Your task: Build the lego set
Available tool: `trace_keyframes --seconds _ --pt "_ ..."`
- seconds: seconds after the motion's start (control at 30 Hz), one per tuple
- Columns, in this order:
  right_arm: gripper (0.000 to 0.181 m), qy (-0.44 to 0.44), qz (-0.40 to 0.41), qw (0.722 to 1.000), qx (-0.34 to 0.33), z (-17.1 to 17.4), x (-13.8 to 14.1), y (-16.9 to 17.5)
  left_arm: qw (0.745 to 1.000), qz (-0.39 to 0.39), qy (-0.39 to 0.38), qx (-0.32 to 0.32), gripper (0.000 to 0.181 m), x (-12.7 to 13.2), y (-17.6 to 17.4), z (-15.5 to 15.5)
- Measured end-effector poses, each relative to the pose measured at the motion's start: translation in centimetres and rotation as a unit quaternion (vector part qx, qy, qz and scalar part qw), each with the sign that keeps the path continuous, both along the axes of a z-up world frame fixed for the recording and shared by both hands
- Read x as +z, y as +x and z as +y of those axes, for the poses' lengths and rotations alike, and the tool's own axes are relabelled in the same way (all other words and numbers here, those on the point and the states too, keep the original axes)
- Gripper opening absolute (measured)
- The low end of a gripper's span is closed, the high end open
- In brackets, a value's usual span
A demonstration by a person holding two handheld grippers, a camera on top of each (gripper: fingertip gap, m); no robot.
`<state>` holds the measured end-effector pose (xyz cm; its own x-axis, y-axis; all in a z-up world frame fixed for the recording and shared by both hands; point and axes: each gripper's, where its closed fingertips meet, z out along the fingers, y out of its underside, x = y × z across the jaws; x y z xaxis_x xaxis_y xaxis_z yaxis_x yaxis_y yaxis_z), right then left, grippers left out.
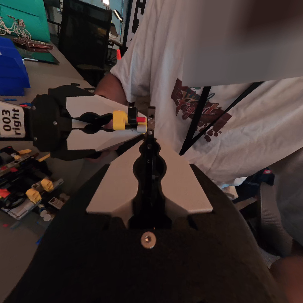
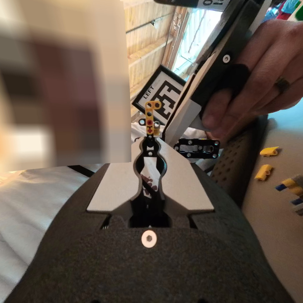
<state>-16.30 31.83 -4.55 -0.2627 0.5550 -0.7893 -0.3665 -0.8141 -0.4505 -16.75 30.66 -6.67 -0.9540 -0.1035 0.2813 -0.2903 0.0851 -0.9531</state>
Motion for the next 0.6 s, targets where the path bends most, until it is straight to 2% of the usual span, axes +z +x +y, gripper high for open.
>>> trace_keyframes --seconds 0.17,0.4,0.6 --pt "0.006 0.010 -0.048 0.999 -0.003 -0.4 -0.8 0.0 0.998 -0.027 0.050 0.020 0.009 -0.8 0.1 -0.3" --pt "0.006 0.010 -0.032 0.999 0.018 -1.0 -0.6 -0.3 0.998 -0.043 0.041 0.012 0.009 -0.3 0.0 -1.2" --pt "0.006 0.012 -0.039 0.999 -0.003 -0.5 -0.3 -0.1 0.996 -0.078 0.030 0.028 0.009 0.1 0.0 -0.7"
